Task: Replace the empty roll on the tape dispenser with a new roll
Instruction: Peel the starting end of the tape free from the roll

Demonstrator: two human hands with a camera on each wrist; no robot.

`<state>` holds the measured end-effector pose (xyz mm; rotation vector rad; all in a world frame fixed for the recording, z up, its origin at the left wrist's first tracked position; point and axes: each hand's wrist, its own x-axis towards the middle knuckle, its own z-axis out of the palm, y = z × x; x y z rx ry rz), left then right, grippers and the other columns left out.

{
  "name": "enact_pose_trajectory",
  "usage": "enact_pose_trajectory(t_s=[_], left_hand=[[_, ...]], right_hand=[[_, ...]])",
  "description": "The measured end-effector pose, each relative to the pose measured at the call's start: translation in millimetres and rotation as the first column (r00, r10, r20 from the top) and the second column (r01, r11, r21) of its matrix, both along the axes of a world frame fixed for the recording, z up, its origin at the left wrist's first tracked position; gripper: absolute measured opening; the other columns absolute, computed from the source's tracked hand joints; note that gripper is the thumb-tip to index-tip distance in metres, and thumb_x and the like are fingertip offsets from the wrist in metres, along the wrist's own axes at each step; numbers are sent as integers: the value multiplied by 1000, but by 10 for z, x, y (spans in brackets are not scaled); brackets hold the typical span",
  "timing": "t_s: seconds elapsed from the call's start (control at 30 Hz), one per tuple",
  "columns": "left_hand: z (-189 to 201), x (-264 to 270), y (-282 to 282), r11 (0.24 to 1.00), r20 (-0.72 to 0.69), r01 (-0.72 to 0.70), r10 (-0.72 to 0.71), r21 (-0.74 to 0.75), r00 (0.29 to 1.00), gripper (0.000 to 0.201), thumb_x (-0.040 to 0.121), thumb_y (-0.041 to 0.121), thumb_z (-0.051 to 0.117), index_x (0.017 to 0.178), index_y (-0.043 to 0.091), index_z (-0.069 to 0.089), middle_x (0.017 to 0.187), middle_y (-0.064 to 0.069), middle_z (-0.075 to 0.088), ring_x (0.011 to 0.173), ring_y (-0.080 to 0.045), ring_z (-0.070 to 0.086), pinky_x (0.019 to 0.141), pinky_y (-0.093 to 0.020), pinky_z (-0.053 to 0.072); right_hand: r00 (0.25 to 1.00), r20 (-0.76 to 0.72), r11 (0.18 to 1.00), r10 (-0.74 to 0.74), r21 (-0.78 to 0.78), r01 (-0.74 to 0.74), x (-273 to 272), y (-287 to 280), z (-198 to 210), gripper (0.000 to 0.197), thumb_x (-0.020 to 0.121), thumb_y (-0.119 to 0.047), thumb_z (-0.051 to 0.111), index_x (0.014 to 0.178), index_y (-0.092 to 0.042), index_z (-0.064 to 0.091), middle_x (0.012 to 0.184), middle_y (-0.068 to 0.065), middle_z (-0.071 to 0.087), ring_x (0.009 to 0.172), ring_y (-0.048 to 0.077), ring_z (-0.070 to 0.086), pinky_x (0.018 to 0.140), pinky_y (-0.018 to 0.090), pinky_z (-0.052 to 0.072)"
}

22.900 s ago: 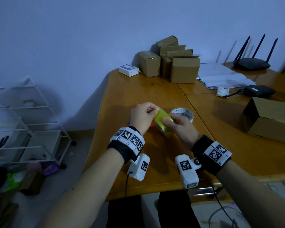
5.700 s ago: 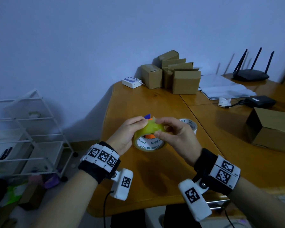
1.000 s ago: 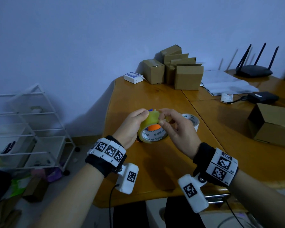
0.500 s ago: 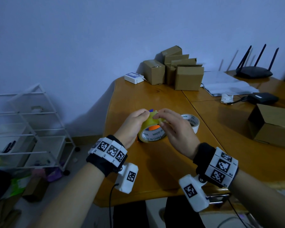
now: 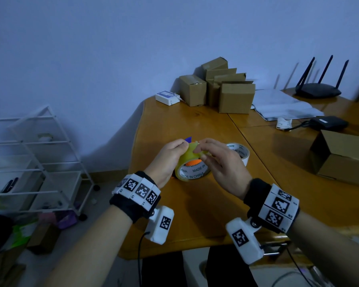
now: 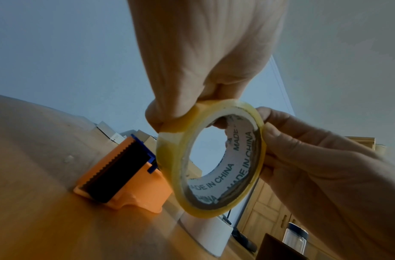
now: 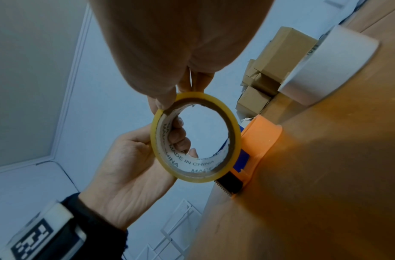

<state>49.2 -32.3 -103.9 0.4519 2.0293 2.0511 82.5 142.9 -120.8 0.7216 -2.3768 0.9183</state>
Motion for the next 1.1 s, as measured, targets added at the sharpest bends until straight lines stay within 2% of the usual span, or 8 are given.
enact_pose_trajectory(t_s=[0.17,0.3,0.63,0.73,0.8,0.87,0.97,1.1], left_hand=[[11,6,4,1000,0,10,-10,12,1000,32,106,21,39,87,11,64,77,0,67,70,-11,64,73,-28,48],[12,19,3,1000,8,16,-16,21,1000,33,106,20,39,88,13,65,77,4,70,72,-9,65,73,-26,48],[15,21,-36,1000,5,15,-15,-24,1000,31,105,22,41,87,12,64,79,-4,67,73,-15,64,72,-29,48],[42,19,-42,1000,15,22,-23,2,1000,32,105,20,40,84,12,63,75,-1,67,70,-13,62,72,-28,47],[51,13,-48,1000,22,26,-26,7,999,32,105,20,40,84,12,63,75,0,67,70,-13,62,73,-28,47],[56,17,-57,1000,28,26,-26,7,999,31,105,20,40,85,12,63,75,0,67,70,-12,63,73,-28,48],[68,28,-65,999,34,33,-34,16,999,31,105,19,40,87,13,64,74,3,69,71,-10,64,73,-27,48],[92,35,-57,998,39,35,-38,56,999,34,105,18,40,83,14,65,75,2,70,72,-11,66,71,-27,49]], right_hand=[[1000,18,1000,12,-8,-12,-11,17,3,16,100,-16,51,108,-17,65,113,-4,60,99,13,56,80,17,40],[999,35,1000,23,-18,-22,-24,24,-16,16,101,-21,50,106,-19,65,112,-6,59,96,15,57,77,25,44],[999,17,996,52,-70,-50,16,-10,-40,13,100,-18,52,94,-19,65,109,-2,60,92,13,56,75,25,43],[998,30,989,58,-138,-53,27,-17,-40,11,100,-24,50,98,-23,61,115,-3,61,103,16,58,82,34,50],[996,78,987,50,-159,-37,26,-20,-50,4,100,-32,48,103,-31,51,114,0,61,99,21,59,77,46,51],[992,112,985,53,-167,-34,29,-29,-45,7,98,-36,46,105,-35,45,112,2,61,94,23,58,75,51,50],[997,71,991,44,-127,-35,40,-39,-40,16,99,-28,49,114,-29,54,123,-7,58,111,14,55,89,44,49],[984,178,989,31,-149,-5,51,-60,14,19,90,-43,56,108,-37,61,136,-7,51,125,15,48,100,46,45]])
